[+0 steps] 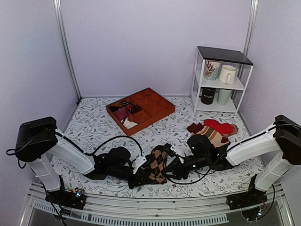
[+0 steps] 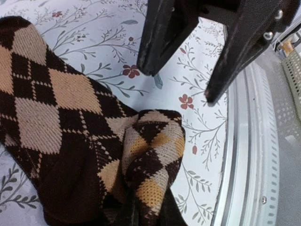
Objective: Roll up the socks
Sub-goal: Roll a pair of socks at the center of the board.
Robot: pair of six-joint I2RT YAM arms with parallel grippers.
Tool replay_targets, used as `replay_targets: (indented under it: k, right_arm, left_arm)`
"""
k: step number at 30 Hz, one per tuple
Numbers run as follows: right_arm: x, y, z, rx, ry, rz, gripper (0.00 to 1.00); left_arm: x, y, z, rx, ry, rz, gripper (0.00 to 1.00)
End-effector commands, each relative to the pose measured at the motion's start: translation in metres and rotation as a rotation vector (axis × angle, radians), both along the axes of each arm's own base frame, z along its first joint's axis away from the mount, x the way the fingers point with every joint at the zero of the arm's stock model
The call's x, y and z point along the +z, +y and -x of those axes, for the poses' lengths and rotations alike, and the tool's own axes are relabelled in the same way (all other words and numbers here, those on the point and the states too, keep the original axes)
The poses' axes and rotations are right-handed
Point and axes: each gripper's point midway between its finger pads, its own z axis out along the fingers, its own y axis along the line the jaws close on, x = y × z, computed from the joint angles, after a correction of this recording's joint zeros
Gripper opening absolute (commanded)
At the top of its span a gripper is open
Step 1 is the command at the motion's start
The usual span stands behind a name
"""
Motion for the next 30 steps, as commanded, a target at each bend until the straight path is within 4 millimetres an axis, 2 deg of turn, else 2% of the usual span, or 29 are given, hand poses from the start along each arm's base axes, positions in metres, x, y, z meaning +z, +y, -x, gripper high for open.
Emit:
replay_targets:
  k: [1,8,13,21,24,29,30]
  right_arm:
    - [0.004,-0.005,-0.007,0.066,-0.243,-0.03,0.4]
    - [-0.013,0.01,0.009,0.196,-0.332,-0.04,0.42]
    - [-0.025,0.018,0.007,0.215,-0.364,-0.002,0.43]
    - [-0.04,0.019,0.008,0.216,-0.355,0.057,0.44]
    - [-0.051,0.021,0.015,0.245,-0.325,0.091,0.37]
    - [-0.071,0.016,0.025,0.249,-0.218,0.161,0.17]
    - [-0.074,0.013,0.025,0.234,-0.199,0.175,0.16]
  left_arm:
    - [-0.066,0.056,0.021,0.059,0.255,-0.278,0.0]
    - [-0.081,0.059,0.022,0.065,0.327,-0.296,0.0]
    - [-0.081,0.058,0.02,0.068,0.333,-0.293,0.0]
    - [-0.082,0.059,0.023,0.059,0.345,-0.285,0.0]
    - [-0.081,0.055,0.022,0.056,0.343,-0.276,0.0]
    - [-0.074,0.046,0.016,0.051,0.328,-0.246,0.0]
    - [-0.072,0.045,0.015,0.051,0.319,-0.238,0.04]
